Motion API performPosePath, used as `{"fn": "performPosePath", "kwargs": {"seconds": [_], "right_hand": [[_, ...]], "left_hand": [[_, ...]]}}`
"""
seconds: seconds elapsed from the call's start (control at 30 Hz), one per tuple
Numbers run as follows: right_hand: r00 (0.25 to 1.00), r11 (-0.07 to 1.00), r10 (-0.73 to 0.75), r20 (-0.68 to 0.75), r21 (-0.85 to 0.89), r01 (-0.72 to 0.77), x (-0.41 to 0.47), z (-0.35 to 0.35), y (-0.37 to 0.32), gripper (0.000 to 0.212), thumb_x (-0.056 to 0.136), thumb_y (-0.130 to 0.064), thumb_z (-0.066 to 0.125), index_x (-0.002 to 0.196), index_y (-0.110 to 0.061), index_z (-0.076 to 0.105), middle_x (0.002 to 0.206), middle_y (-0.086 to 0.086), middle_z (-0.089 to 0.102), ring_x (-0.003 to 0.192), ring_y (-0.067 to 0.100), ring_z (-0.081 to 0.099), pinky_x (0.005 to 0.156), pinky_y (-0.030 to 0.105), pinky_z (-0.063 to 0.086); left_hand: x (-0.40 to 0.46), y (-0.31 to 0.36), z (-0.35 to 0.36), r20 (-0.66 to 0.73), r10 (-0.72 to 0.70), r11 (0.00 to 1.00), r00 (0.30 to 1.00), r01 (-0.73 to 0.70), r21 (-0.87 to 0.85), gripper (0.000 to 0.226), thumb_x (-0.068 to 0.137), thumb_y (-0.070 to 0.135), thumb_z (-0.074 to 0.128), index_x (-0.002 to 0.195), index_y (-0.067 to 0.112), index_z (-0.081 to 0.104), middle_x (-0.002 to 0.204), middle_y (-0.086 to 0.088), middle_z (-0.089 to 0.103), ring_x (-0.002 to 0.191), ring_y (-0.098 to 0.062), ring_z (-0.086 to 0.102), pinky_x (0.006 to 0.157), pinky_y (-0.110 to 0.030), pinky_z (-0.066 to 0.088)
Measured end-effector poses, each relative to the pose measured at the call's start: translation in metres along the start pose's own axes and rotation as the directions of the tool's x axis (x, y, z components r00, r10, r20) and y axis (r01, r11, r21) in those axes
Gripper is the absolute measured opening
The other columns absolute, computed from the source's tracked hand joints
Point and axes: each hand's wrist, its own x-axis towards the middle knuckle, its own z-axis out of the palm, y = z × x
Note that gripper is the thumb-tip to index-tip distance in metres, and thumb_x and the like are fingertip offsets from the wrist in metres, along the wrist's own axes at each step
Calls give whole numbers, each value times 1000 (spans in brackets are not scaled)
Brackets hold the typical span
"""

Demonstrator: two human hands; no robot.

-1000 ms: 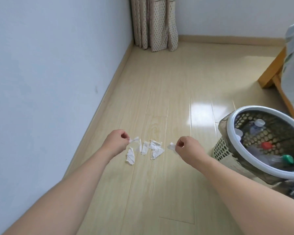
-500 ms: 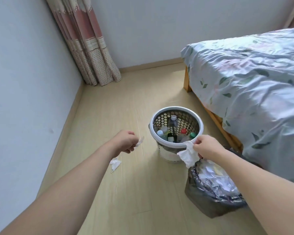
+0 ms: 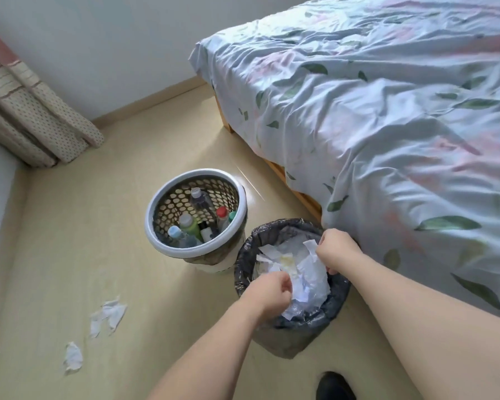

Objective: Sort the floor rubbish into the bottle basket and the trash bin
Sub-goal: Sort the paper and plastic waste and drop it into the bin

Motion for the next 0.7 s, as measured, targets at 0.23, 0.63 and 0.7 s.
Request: {"fn": "performPosePath", "kwargs": {"seconds": [0.23,0.63,0.7], "right_hand": [[990,996,-18,139,-79,29,25,22,0,21,93,-12,46,103,-6,64,110,16,63,109,32,61,81,31,50],[957,947,-261,125,-162,279,-68,42,-143,11,91,-11,48,94,-9,58,93,10,61,96,27,61,75,30,48],[934,924,-308,183,-174,339,-87,74,-179,12,92,-15,48,90,-11,59,90,7,61,93,24,61,75,27,49]], "left_hand": [[28,-17,24,48,41,892,998,-58,448,28,85,16,49,110,18,61,114,-6,62,108,-31,54,91,-38,43],[-82,-122,-122,-179,-134,955,975,176,240,25,89,17,44,105,20,62,111,-2,65,102,-23,59,89,-37,51],[-110,-164,-143,-164,-207,944,964,241,224,29,89,16,43,111,19,61,117,-4,63,108,-25,58,91,-34,49]]}}
